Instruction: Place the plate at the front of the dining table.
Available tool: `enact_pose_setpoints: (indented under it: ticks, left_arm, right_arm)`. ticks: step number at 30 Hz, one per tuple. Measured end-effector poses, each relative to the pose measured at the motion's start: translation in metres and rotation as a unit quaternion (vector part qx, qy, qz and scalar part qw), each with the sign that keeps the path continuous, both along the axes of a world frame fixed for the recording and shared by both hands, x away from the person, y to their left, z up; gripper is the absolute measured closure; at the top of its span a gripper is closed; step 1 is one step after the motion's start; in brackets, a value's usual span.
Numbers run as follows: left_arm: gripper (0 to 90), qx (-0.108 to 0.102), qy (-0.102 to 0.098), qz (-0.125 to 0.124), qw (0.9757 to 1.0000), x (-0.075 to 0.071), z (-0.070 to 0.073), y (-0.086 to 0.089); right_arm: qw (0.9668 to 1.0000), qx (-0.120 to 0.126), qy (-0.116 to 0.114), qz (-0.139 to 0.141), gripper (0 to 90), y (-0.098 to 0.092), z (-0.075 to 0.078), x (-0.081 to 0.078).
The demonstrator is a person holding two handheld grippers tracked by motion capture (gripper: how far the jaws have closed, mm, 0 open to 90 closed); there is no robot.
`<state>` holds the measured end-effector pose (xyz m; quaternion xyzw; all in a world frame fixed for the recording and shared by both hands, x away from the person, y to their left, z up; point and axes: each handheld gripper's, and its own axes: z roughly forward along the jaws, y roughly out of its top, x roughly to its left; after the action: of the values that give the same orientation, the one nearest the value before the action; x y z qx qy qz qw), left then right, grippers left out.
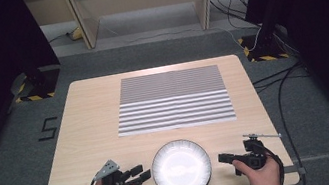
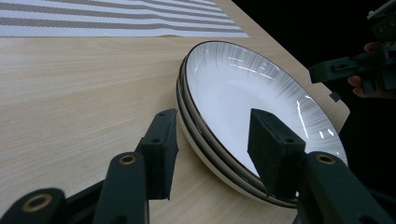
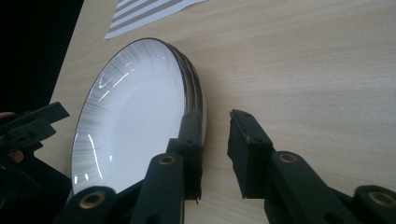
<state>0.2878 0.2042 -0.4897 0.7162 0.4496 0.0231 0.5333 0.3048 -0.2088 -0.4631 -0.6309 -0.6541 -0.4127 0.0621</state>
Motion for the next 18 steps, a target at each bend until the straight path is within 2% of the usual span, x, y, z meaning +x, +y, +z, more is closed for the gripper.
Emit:
enact_pose_setpoints:
  ticks: [6,11,14,18]
  left_arm:
    - [56.0,0.009,0.007,-0.004,0.9999,0.007,-0.003,-0.005]
    - [57.4,0.015,0.009,-0.004,0.9998,0.009,-0.005,-0.007]
    - [59.2,0.021,0.01,-0.005,0.9997,0.01,-0.006,-0.007]
    - [61.4,0.023,0.014,-0.007,0.9996,0.012,-0.007,-0.009]
  right_arm:
    - [0.9997,0.01,0.011,0.019,79.9,0.013,0.002,0.005]
    - [0.999,-0.012,0.018,0.039,83.4,0.024,-0.003,0.011]
    - [0.9989,-0.013,0.018,0.04,86.9,0.027,-0.004,0.011]
    - [0.9986,-0.028,0.015,0.043,87.4,0.03,-0.002,0.012]
